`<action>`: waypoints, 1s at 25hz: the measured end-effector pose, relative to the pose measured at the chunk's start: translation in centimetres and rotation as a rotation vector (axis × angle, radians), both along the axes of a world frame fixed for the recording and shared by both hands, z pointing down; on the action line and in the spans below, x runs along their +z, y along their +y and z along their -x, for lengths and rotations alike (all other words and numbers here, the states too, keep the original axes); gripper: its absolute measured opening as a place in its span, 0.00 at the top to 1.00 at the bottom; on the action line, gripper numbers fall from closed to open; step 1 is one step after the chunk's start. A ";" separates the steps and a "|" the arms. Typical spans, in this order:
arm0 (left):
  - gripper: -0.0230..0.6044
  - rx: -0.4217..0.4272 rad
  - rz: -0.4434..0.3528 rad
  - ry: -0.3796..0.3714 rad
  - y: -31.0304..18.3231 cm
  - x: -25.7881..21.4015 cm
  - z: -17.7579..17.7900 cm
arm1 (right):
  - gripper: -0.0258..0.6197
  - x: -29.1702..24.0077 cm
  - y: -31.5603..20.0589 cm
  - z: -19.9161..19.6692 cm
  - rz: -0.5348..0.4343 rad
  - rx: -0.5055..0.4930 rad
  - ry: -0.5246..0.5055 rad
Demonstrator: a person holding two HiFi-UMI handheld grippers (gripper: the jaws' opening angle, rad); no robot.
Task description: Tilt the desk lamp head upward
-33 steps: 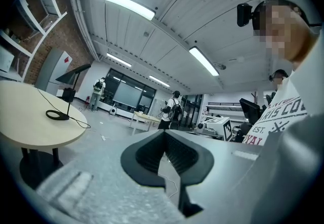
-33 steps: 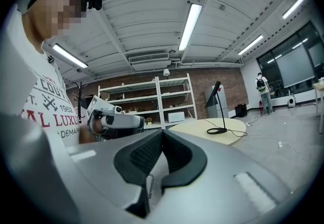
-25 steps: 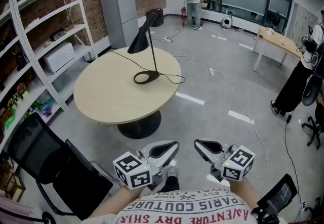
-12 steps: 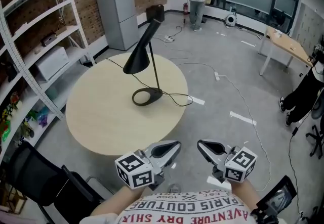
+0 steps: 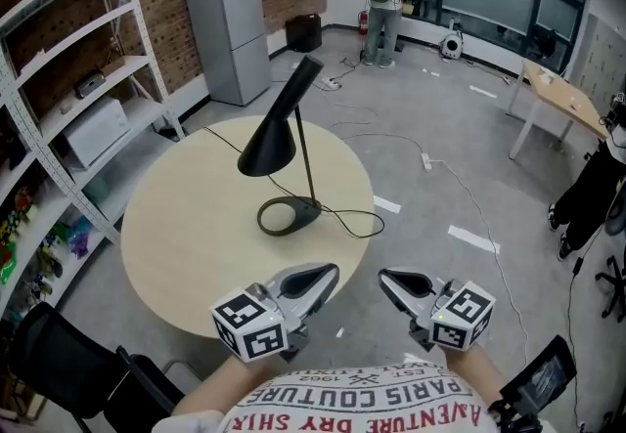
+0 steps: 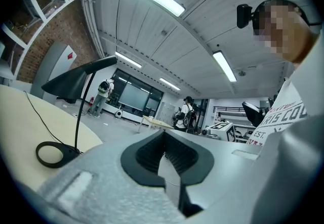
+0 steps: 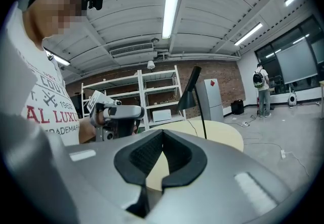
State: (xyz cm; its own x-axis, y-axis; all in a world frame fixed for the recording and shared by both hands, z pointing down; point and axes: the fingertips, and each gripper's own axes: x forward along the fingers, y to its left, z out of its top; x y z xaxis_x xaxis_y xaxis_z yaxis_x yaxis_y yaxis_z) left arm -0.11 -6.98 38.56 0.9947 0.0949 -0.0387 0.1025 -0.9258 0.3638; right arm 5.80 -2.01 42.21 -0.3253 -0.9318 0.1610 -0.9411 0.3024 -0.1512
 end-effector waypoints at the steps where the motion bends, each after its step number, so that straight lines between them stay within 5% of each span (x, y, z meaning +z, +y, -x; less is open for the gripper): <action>1: 0.97 -0.008 -0.002 0.004 -0.4 0.0 0.0 | 0.95 0.1 -0.3 -0.2 -0.003 -0.002 0.002; 12: 0.97 -0.111 0.025 -0.020 -4.2 0.6 -1.2 | 0.95 0.1 -4.6 -1.9 -0.022 -0.094 -0.030; 25: 0.97 -0.331 0.083 -0.027 -12.6 0.2 -7.9 | 0.95 -1.2 -15.4 -9.6 -0.021 -0.319 -0.026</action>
State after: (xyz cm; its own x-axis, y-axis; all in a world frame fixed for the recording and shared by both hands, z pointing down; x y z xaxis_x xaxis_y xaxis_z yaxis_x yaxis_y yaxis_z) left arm 7.78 -19.61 38.78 0.9718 -0.2359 -0.0057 -0.2097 -0.8745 0.4373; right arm 15.43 -17.38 40.97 -0.6056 -0.7849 0.1309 -0.7941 0.5852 -0.1642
